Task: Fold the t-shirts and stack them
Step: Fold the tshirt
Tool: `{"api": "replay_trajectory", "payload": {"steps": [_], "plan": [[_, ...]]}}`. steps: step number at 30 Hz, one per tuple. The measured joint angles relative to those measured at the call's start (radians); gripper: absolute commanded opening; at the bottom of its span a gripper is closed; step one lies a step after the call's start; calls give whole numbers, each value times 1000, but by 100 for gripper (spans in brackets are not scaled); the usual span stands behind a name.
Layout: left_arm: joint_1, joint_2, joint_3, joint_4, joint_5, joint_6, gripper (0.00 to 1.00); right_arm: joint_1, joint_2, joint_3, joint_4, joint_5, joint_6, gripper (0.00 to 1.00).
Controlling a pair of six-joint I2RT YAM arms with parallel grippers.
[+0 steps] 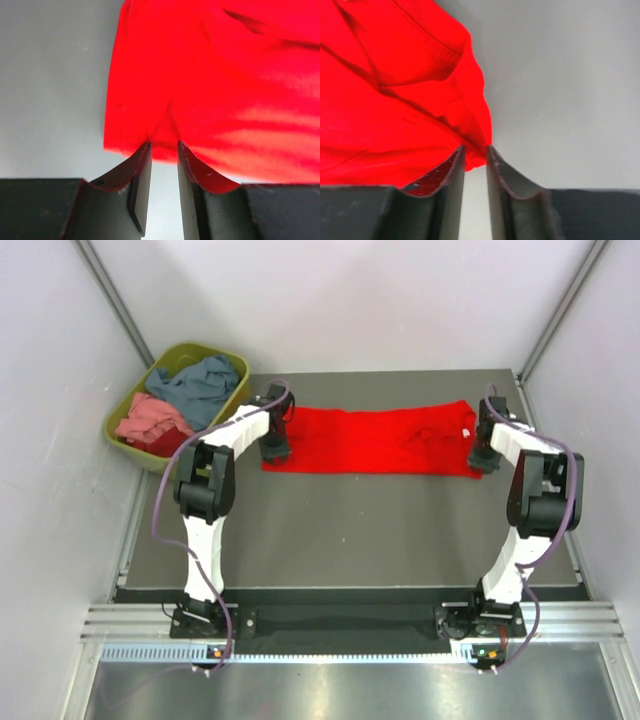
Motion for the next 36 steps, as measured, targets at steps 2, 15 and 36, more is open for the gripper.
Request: {"api": "replay_trajectory", "payload": {"steps": [2,15,36], "plan": [[3,-24,0,-11,25,11,33,2,-11,19,-26,-8,11,28],[4,-154,0,93,394,35,32,142,-9,260,64,-192,23,36],[2,-2,-23,148,323,10,23,229,21,145,120,-264,-68,17]]}}
